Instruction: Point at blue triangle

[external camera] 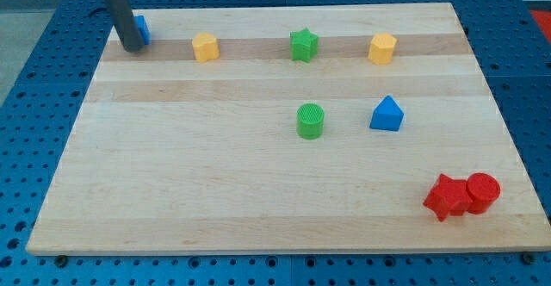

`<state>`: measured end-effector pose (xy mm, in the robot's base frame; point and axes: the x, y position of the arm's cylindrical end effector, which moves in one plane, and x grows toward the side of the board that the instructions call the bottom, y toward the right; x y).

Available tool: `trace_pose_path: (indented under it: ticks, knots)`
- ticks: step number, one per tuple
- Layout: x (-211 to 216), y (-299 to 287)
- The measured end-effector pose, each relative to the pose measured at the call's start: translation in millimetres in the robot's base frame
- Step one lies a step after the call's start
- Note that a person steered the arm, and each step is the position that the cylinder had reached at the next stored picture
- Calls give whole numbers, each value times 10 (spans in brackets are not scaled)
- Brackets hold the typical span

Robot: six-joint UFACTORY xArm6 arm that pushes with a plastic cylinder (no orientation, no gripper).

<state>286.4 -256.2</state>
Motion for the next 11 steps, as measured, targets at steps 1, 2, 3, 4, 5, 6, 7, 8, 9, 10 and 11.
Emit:
trace_pose_path:
  ticks: [1, 2, 3, 4, 5, 6, 7, 8, 9, 10, 11]
  knots:
    - [-148, -108]
    - [-267, -124]
    - [-72, -124]
    - [426, -113]
    - [943, 193]
    - [1416, 681]
    - [1818, 1150]
    - [2099, 1582]
    - [2141, 2182]
    - [2141, 2823]
    - [2141, 3563]
